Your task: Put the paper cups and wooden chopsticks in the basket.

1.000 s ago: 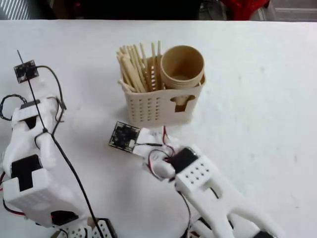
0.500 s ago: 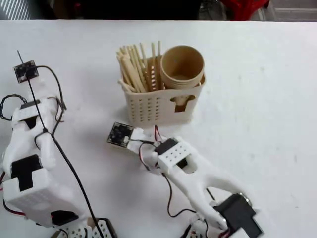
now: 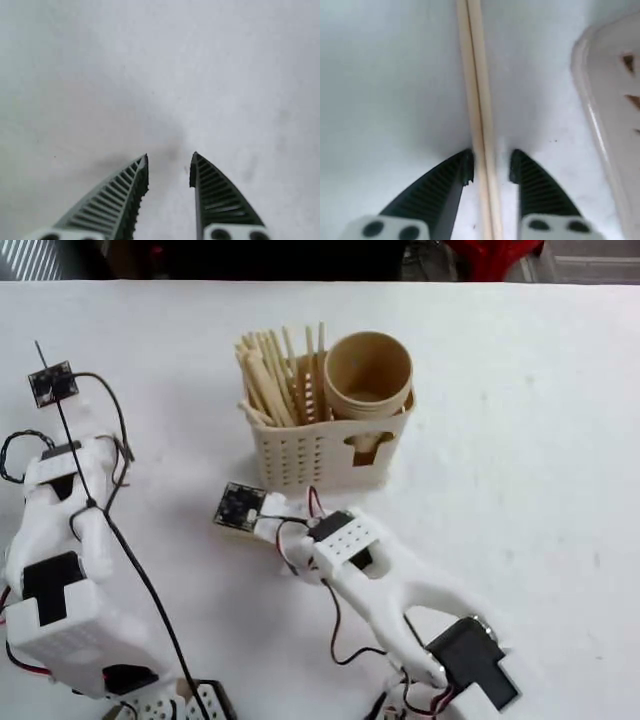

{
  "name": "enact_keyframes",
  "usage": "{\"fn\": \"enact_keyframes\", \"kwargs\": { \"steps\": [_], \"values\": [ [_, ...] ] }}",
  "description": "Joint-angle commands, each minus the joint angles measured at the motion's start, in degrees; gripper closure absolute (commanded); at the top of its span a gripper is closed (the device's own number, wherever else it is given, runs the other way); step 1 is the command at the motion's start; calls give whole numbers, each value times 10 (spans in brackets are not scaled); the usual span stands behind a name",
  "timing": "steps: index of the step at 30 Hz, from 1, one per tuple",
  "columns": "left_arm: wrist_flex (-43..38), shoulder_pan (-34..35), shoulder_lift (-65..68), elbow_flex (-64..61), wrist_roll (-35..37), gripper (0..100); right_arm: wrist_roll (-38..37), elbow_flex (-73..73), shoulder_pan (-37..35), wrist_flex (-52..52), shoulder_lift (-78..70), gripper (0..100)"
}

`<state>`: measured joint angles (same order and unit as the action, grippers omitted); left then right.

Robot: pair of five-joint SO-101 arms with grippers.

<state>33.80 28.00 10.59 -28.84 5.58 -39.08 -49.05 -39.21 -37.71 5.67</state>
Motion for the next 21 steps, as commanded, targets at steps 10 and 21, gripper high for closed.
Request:
{"fn": "enact_keyframes", "kwargs": {
  "steps": [10,21],
  "values": [
    [-8,-6,-4,11,4,843,42,-14,43,-70,189,978],
    [-10,-6,-4,11,4,843,46,-74,41,-74,383,979]
  ]
}}
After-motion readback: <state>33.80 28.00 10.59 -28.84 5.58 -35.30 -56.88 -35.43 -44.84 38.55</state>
